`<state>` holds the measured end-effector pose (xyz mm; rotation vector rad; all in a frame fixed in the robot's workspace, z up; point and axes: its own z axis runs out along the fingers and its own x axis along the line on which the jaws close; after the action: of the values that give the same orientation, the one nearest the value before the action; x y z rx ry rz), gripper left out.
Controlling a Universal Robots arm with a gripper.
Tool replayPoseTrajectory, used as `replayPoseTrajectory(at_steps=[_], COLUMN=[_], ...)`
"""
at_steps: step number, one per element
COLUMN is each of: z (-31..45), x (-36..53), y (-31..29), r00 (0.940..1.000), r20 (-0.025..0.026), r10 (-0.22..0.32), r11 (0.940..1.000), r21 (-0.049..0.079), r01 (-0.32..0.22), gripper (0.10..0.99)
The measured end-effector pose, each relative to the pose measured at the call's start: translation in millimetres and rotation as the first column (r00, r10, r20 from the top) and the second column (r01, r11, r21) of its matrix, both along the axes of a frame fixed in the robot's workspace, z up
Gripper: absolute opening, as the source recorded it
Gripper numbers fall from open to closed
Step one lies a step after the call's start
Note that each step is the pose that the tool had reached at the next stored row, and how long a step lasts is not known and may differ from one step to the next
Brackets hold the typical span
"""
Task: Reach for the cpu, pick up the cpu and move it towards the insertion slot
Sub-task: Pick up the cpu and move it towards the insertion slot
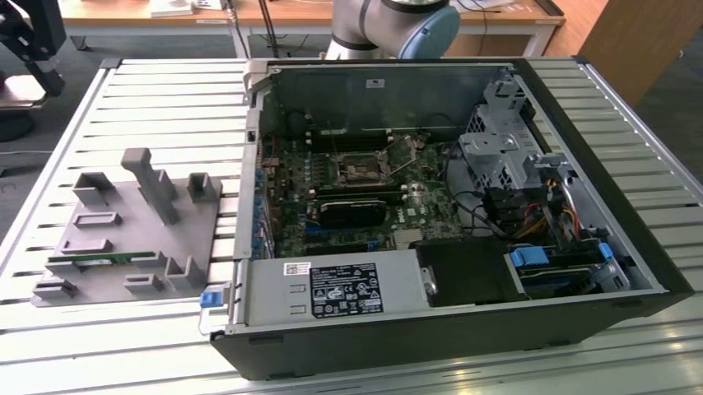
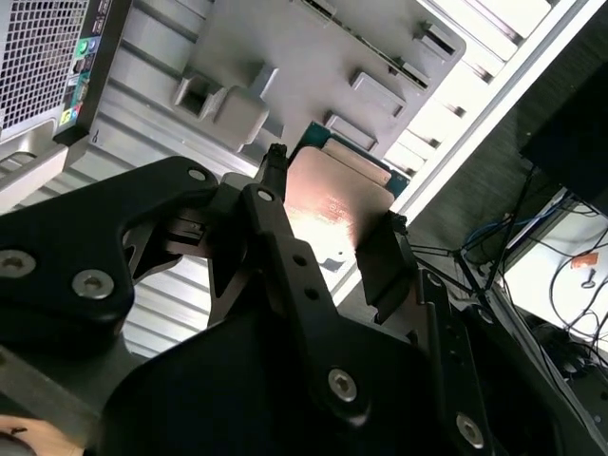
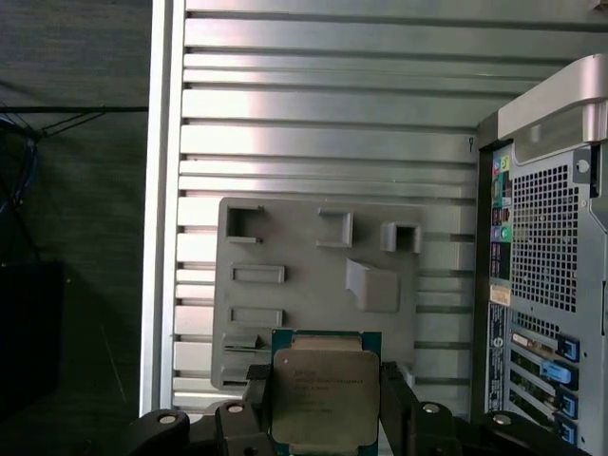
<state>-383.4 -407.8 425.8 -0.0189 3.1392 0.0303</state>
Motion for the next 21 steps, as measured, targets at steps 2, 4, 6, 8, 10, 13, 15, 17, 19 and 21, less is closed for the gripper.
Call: replayPoseTrajectory(at_steps=[2,4,6,8,10,13,15,17,19,21], z=[0.0,0.0,0.0,-0.1,0.0,-0.1,-0.1,-0.1,-0.1,-0.1], x=[2.9,5.8,9.3,13.1,16.9,22.0,25.0,28.1,31.1,34.0], y=[0.0,0.0,0.0,0.0,0.0,0.0,0.0,0.0,0.0,0.0], r00=[1.0000,1.0000,1.0000,1.0000,1.0000,1.0000,1.0000,1.0000,1.0000,1.0000], r20=[0.0001,0.0001,0.0000,0.0000,0.0000,0.0001,0.0000,0.0000,0.0000,0.0000], r10=[0.000,0.000,0.000,0.000,0.000,0.000,0.000,0.000,0.000,0.000], r11=[1.0000,1.0000,1.0000,1.0000,1.0000,1.0000,1.0000,1.0000,1.0000,1.0000], r21=[0.000,0.000,0.000,0.000,0.000,0.000,0.000,0.000,0.000,0.000], r01=[0.000,0.000,0.000,0.000,0.000,0.000,0.000,0.000,0.000,0.000], gripper=[0.541,0.541,0.541,0.541,0.541,0.541,0.541,0.541,0.541,0.541])
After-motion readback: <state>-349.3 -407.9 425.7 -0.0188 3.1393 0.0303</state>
